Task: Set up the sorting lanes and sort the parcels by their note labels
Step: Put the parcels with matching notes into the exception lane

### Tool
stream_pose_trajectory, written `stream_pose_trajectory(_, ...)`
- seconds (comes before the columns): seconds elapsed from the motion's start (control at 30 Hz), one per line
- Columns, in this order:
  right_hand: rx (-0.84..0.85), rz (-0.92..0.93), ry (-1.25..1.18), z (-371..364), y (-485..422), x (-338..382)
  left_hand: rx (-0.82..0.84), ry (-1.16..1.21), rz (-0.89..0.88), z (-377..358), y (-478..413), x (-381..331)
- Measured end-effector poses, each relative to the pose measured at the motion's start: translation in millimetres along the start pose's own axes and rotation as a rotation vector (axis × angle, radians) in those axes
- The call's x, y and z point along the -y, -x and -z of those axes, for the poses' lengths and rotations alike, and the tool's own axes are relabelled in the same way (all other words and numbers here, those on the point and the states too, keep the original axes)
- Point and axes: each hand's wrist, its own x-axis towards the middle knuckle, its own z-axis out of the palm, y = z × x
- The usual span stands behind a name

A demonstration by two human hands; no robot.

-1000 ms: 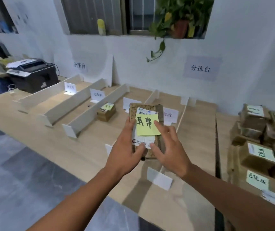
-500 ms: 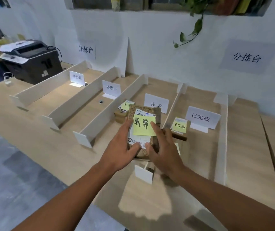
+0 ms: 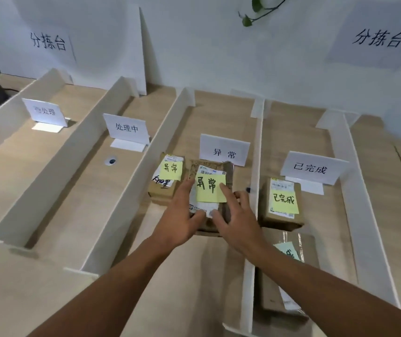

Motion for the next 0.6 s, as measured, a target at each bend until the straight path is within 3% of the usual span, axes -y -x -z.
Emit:
stream_pose_trajectory(0.2,-0.013,-0.134,0.014,-51,-56,-19,0.076,-0.133,0.082,-3,-71,55)
stream_pose_trajectory(0.4,0.022,-0.185,0.154,-81,-94,-37,0.099,-0.559,0.011,-14,-108,91)
stream_pose_trajectory(0.6,0.074,-0.228,0.173,-102,-108,-46,0.121,-0.752,-0.018,-16,-119,110)
